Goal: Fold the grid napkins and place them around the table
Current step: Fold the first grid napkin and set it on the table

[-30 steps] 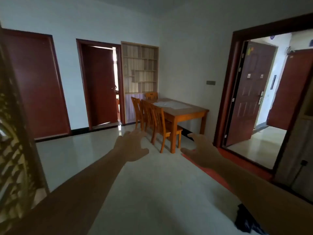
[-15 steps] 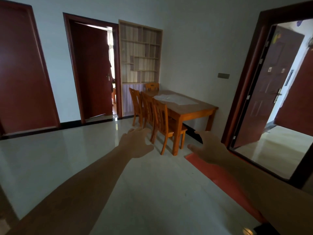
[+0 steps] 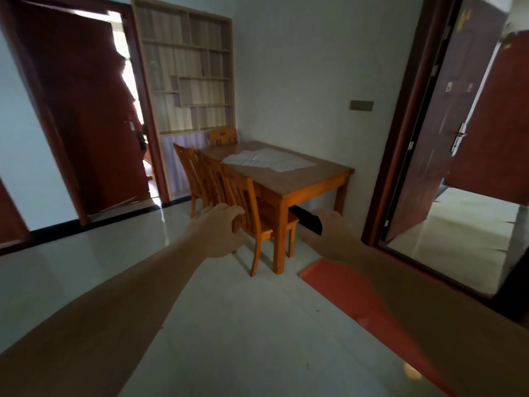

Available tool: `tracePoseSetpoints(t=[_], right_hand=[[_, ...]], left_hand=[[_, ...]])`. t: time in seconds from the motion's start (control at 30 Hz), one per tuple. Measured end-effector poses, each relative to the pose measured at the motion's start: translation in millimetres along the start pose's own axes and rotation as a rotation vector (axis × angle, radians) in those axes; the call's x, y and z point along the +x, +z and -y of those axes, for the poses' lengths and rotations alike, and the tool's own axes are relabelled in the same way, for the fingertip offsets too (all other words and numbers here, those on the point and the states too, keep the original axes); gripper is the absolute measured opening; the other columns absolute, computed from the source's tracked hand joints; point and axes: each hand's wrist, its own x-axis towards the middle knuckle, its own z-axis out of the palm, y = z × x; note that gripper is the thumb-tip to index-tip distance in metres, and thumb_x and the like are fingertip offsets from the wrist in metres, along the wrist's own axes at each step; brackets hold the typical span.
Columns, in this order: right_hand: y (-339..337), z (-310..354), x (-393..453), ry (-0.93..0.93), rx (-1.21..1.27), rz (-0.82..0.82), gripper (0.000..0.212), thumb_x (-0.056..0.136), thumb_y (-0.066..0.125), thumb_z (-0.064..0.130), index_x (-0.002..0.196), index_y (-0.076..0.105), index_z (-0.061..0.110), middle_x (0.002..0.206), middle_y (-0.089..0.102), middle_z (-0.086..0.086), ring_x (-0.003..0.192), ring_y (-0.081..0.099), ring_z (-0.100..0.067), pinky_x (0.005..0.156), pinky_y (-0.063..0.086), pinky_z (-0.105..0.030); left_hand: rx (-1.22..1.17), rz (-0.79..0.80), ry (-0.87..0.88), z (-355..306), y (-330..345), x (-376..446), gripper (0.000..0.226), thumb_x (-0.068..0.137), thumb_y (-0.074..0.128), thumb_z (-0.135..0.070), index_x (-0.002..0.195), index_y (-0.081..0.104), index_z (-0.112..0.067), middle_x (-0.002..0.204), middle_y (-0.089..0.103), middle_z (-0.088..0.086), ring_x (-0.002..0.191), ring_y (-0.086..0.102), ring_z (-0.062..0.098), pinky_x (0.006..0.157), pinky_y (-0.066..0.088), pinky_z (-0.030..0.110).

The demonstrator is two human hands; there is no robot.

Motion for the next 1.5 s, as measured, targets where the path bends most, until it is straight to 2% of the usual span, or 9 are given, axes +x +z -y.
tracePoseSetpoints(t=[0.13, 0.53, 0.87, 1.03, 1.23, 1.3, 1.37, 1.43, 1.5], right_hand=[[-16, 2, 82, 0.058, -0.033, -0.01, 0.077, 0.08, 0.048, 0.067, 0.144, 0.031, 0.028, 0.147, 0.036, -0.007, 0.133, 0.037, -0.033, 0.104, 0.039, -0.055], [32, -13, 376, 0.114, -0.101, -0.03, 0.077, 0.085, 0.051, 0.065, 0.149, 0.023, 0.033, 0.154, 0.027, -0.002, 0.138, 0.031, -0.031, 0.109, 0.034, -0.052], [52, 11, 636, 0.169, -0.131, -0.044, 0.07, 0.087, 0.049, 0.061, 0.147, 0.021, 0.039, 0.154, 0.026, 0.002, 0.139, 0.028, -0.028, 0.109, 0.031, -0.05], [68, 11, 750, 0.175, -0.103, 0.0, 0.085, 0.071, 0.057, 0.07, 0.144, 0.027, 0.039, 0.151, 0.029, 0.002, 0.14, 0.026, -0.028, 0.112, 0.03, -0.052], [155, -29, 934, 0.222, -0.101, 0.076, 0.086, 0.047, 0.055, 0.077, 0.128, 0.044, 0.049, 0.132, 0.044, 0.009, 0.122, 0.044, -0.024, 0.091, 0.048, -0.05], [186, -35, 993, 0.19, -0.104, 0.111, 0.079, 0.051, 0.056, 0.076, 0.126, 0.045, 0.051, 0.136, 0.043, 0.011, 0.124, 0.042, -0.024, 0.092, 0.047, -0.05], [219, -44, 1050, 0.16, -0.079, 0.176, 0.073, 0.056, 0.051, 0.082, 0.123, 0.046, 0.055, 0.122, 0.054, 0.018, 0.115, 0.05, -0.019, 0.092, 0.047, -0.046], [247, -58, 1100, 0.215, 0.008, 0.215, 0.085, 0.047, 0.042, 0.098, 0.122, 0.046, 0.058, 0.101, 0.055, 0.027, 0.104, 0.054, -0.013, 0.088, 0.049, -0.044], [250, -56, 1136, 0.262, 0.064, 0.206, 0.103, 0.039, 0.044, 0.1, 0.127, 0.048, 0.046, 0.111, 0.055, 0.017, 0.113, 0.053, -0.02, 0.094, 0.048, -0.048]], left_hand=[[-0.029, 0.023, 0.022, 15, 4, 103, 0.079, 0.069, 0.051, -0.063, 0.14, 0.044, -0.031, 0.141, 0.047, 0.001, 0.129, 0.044, 0.025, 0.103, 0.043, 0.049], [-0.075, 0.025, 0.075, 116, 78, 411, 0.066, 0.083, 0.058, -0.051, 0.144, 0.038, -0.033, 0.146, 0.041, -0.002, 0.134, 0.038, 0.024, 0.105, 0.039, 0.046], [-0.116, 0.071, 0.081, 228, 75, 663, 0.073, 0.077, 0.05, -0.059, 0.143, 0.04, -0.029, 0.147, 0.041, -0.001, 0.132, 0.04, 0.025, 0.106, 0.039, 0.048], [-0.077, 0.063, 0.124, 264, 86, 755, 0.074, 0.079, 0.051, -0.061, 0.145, 0.039, -0.029, 0.151, 0.039, -0.001, 0.138, 0.034, 0.024, 0.108, 0.037, 0.05], [0.065, 0.114, 0.165, 331, 129, 881, 0.068, 0.083, 0.058, -0.052, 0.144, 0.039, -0.03, 0.148, 0.039, -0.001, 0.136, 0.035, 0.024, 0.106, 0.038, 0.048], [0.105, 0.143, 0.157, 358, 134, 929, 0.067, 0.082, 0.058, -0.052, 0.143, 0.04, -0.032, 0.145, 0.042, -0.002, 0.134, 0.037, 0.023, 0.105, 0.038, 0.047], [0.106, 0.177, 0.135, 384, 135, 982, 0.066, 0.082, 0.057, -0.053, 0.142, 0.042, -0.031, 0.143, 0.045, -0.001, 0.132, 0.04, 0.023, 0.104, 0.04, 0.047], [0.097, 0.213, 0.113, 406, 137, 1034, 0.067, 0.078, 0.053, -0.059, 0.138, 0.046, -0.03, 0.137, 0.049, 0.0, 0.128, 0.045, 0.024, 0.101, 0.042, 0.047], [0.082, 0.227, 0.086, 424, 142, 1079, 0.07, 0.072, 0.047, -0.066, 0.133, 0.05, -0.031, 0.132, 0.053, 0.0, 0.124, 0.047, 0.023, 0.101, 0.042, 0.048]])
